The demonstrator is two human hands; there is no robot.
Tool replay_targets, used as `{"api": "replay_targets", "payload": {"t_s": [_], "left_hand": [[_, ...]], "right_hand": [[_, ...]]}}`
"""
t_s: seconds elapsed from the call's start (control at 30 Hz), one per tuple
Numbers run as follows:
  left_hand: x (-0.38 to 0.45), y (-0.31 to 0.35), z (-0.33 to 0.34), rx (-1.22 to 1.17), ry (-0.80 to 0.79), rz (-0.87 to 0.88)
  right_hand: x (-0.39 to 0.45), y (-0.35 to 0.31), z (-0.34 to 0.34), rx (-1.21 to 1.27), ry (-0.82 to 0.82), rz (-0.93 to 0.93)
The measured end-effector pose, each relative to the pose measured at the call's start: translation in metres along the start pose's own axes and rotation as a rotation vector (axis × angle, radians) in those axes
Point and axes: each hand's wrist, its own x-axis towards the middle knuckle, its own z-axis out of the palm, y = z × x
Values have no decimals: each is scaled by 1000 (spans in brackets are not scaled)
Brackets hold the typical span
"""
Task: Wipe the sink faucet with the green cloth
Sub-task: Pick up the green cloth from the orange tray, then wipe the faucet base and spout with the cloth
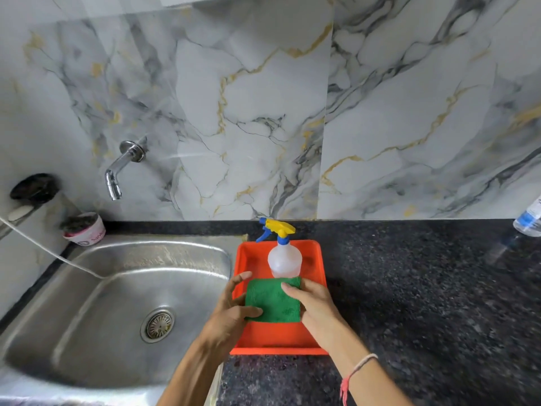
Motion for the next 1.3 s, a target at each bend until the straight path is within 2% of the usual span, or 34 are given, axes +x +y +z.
{"api": "replay_targets", "payload": {"t_s": [0.1, 0.27, 0.37, 0.47, 0.67, 0.73, 0.8, 0.87, 0.9, 0.97, 1.03, 1.17, 1.23, 1.3], "left_hand": [[-11, 23, -7, -102, -28, 101], [-14, 61, -35, -87, -12, 382], [-18, 88, -66, 62, -10, 517], [-18, 121, -106, 209, -13, 625], [-3, 188, -186, 863, 171, 935], [8, 210, -210, 959, 142, 1013], [19, 230, -233, 939, 20, 1006], [27, 247, -247, 774, -163, 856], [31, 254, -252, 679, -234, 789], [44, 265, -258, 555, -275, 753], [58, 273, -264, 509, -257, 755], [83, 288, -288, 609, -85, 754], [99, 299, -307, 703, 54, 836], [116, 319, -325, 754, 216, 971]], "right_hand": [[-9, -5, 23, 24, 23, -148], [-30, -24, 77, -150, -102, -419], [-36, -26, 120, -282, -106, -588], [-31, -20, 165, -416, -100, -674], [-1, -16, 248, -848, -19, -823], [10, -17, 270, -1005, 34, -964], [20, -18, 287, -1105, 95, -1068], [34, -17, 299, -1058, 72, -1018], [40, -16, 306, -937, -17, -903], [51, -10, 326, -590, -300, -570], [66, -3, 344, -365, -420, -342], [98, 12, 365, -333, -379, -273], [111, 19, 370, -326, -267, -239], [128, 26, 370, -319, -89, -267]]}}
